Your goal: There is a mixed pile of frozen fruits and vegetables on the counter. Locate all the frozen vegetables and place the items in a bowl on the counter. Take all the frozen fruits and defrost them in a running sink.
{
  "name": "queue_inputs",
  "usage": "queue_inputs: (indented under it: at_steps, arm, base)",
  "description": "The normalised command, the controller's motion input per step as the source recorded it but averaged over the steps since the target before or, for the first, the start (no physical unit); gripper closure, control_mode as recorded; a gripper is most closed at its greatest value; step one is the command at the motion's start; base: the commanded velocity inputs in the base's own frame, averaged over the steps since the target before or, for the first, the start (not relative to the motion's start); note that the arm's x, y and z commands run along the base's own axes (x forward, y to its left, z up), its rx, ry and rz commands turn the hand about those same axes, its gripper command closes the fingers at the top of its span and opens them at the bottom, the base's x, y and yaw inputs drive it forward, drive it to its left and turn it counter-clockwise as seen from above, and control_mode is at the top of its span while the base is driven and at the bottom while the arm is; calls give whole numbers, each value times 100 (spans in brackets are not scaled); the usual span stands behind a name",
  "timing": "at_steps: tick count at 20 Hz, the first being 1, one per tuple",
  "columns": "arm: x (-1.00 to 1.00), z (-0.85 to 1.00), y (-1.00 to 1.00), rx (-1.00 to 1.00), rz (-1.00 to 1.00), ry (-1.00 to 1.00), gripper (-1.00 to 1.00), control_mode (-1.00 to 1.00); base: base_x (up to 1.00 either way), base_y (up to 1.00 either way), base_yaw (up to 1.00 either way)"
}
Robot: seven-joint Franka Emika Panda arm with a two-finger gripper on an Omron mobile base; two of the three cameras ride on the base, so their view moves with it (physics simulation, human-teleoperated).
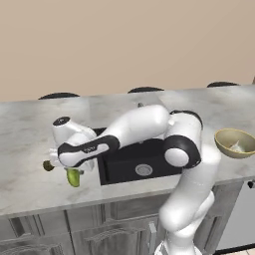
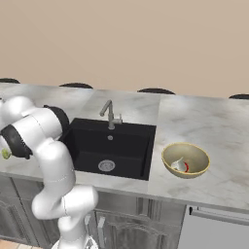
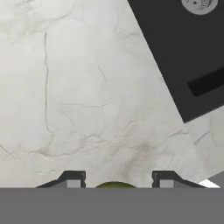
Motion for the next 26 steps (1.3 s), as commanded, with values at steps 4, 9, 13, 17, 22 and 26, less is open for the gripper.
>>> queue_inputs:
  at_steps: [4, 9, 13, 17, 22, 26]
  arm:
    - [25, 2, -100, -1, -5, 6, 100, -100]
    - [51, 3, -94, -2, -2, 3, 100, -100]
    - [37, -2, -98, 0, -5, 0, 100, -100]
    - [43, -9, -97, 4, 0, 0, 100, -100]
    - [56, -15, -76, 1, 14, 0, 100, -100]
    - [42, -23, -57, -3, 23, 0, 100, -100]
  base:
    - [0, 0, 0]
    - [0, 0, 0]
    - [0, 0, 0]
    - [0, 0, 0]
    - [0, 0, 0]
    - [0, 0, 0]
